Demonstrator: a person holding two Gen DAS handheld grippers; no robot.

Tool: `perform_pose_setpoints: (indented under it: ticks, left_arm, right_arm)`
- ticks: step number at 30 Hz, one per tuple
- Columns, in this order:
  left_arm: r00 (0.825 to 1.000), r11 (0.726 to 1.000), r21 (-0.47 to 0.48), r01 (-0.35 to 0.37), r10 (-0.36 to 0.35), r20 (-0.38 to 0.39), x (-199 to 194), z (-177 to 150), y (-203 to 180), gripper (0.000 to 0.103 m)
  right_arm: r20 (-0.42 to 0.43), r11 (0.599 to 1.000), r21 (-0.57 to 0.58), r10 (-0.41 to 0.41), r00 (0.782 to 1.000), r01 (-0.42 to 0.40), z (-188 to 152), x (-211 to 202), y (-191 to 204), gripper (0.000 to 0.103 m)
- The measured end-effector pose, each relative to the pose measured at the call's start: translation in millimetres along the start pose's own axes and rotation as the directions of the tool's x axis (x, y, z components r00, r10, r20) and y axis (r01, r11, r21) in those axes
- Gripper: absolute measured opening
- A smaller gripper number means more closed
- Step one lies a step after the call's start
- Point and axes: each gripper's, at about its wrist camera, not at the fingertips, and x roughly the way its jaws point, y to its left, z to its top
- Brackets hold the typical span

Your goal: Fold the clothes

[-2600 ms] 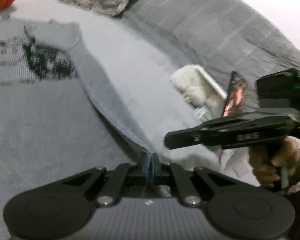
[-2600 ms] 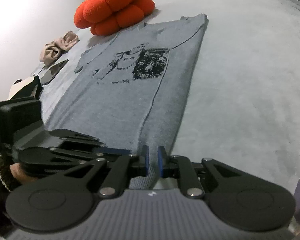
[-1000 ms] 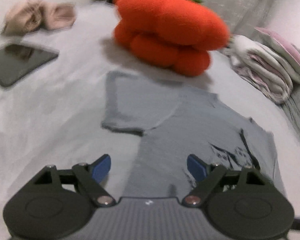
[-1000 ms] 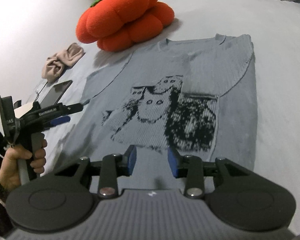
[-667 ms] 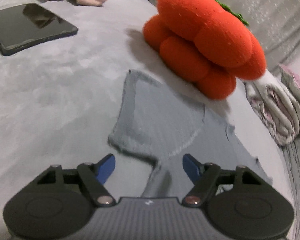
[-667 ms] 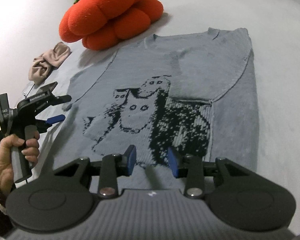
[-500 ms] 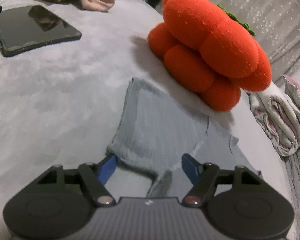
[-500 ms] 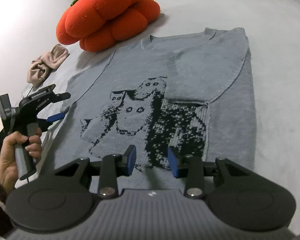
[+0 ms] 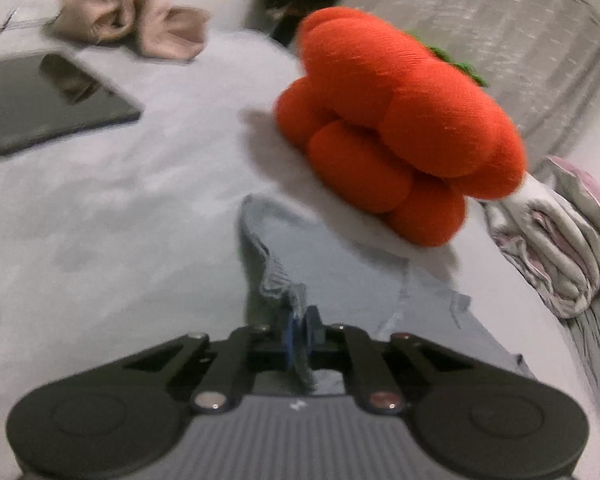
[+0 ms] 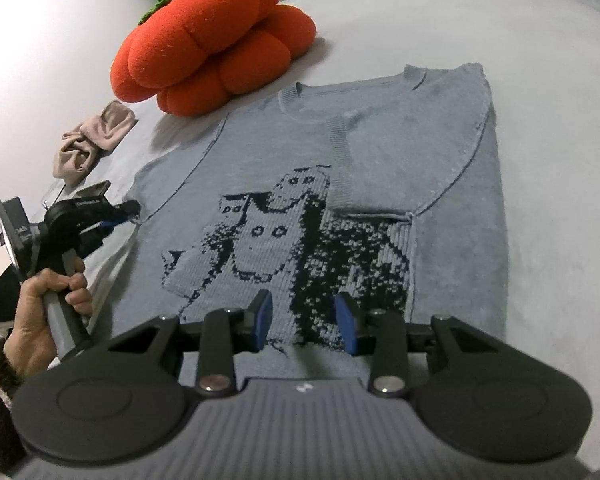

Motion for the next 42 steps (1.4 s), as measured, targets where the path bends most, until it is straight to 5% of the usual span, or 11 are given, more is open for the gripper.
perform_pose_setpoints:
  ticks: [6,11,16,21,26,34,38,40,42]
  left_arm:
    - [0.990,0.964,0.231,0.131,-0.139,0.021,-14,-8,-41,0.005]
    - [0.963,0.879,0.392,0.270,-0.247,-0.109,-12,-22,-65,0.005]
    - [0.941,0.825,0.459,0.330,-0.248,-0.231,-2,-37,-75,0.005]
    - [0.938,0.821,0.468,0.326,-0.218,-0.271,7,-47,-76,0.005]
    - [0.927,0.831,0.425,0.358,-0.264,-0.265,2,-36,-75,0.005]
    - [0.911,0.825,0.405,0.394,-0.291,-0.292,2,-28,-73,0.005]
    - [0.905,0.824,0.398,0.403,-0.296,-0.305,2,-27,-73,0.005]
    - [0.902,0.821,0.396,0.410,-0.303,-0.307,3,-28,-73,0.005]
    - [0.900,0.819,0.395,0.416,-0.309,-0.308,3,-30,-74,0.005]
  right_arm:
    - [-0.014,1.000,-0.019,0.004,1.000,-0.004,-1,5,4,0.040]
    - [-0.013,1.000,0.007,0.030,0.999,-0.030,10,11,8,0.040]
    - [0.007,0.997,0.032,0.076,0.997,-0.076,30,23,17,0.040]
    - [0.042,0.972,0.139,0.187,0.982,-0.191,60,61,21,0.040]
    - [0.035,0.911,0.295,0.291,0.956,-0.288,73,109,15,0.040]
    - [0.131,0.739,0.527,0.417,0.899,-0.419,78,162,-1,0.040]
    - [0.213,0.675,0.579,0.416,0.884,-0.457,83,170,-9,0.040]
    - [0.224,0.691,0.572,0.385,0.895,-0.441,86,172,-9,0.039]
    - [0.216,0.726,0.549,0.355,0.909,-0.414,90,172,-6,0.021]
